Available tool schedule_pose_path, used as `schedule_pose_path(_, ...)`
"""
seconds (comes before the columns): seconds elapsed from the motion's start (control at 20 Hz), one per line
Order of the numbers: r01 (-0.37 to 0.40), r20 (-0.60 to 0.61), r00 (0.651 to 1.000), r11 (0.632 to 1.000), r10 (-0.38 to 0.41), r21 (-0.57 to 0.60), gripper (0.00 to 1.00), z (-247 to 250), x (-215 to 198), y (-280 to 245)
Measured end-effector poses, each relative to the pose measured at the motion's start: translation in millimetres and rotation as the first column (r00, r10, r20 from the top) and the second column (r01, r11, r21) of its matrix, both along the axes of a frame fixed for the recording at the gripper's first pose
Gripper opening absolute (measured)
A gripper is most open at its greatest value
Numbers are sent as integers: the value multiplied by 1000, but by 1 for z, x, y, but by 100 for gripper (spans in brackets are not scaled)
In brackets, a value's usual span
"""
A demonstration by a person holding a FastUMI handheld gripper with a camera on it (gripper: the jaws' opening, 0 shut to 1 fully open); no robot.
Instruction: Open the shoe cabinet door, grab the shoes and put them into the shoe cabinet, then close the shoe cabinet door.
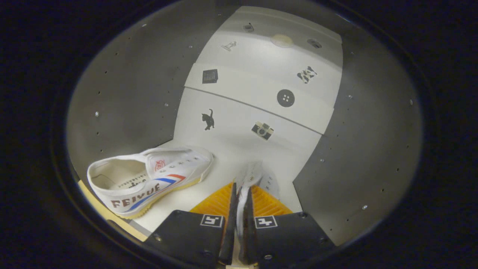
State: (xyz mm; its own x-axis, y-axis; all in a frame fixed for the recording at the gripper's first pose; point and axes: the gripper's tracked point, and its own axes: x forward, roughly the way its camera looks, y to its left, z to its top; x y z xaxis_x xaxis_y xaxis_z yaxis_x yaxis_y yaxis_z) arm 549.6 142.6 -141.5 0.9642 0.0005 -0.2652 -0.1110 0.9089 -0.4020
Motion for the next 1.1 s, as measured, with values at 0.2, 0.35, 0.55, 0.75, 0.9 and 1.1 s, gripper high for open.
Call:
schedule_pose_path(0.2, 37, 172, 984, 999, -37, 0, 38, 47, -15, -1)
schedule_pose_path(0.35, 23, 226, 974, 998, -34, 52, 51, 69, -44, 16)
schedule_pose_path(0.55, -5, 266, 964, 993, -27, 118, 79, 101, -97, 38)
schedule_pose_path(0.75, -12, 240, 970, 979, -38, 205, 100, 113, -153, 50)
schedule_pose_path(0.9, -4, 203, 978, 963, -52, 269, 100, 121, -198, 50)
schedule_pose_path(1.1, -6, 254, 963, 943, -83, 332, 100, 158, -261, 36)
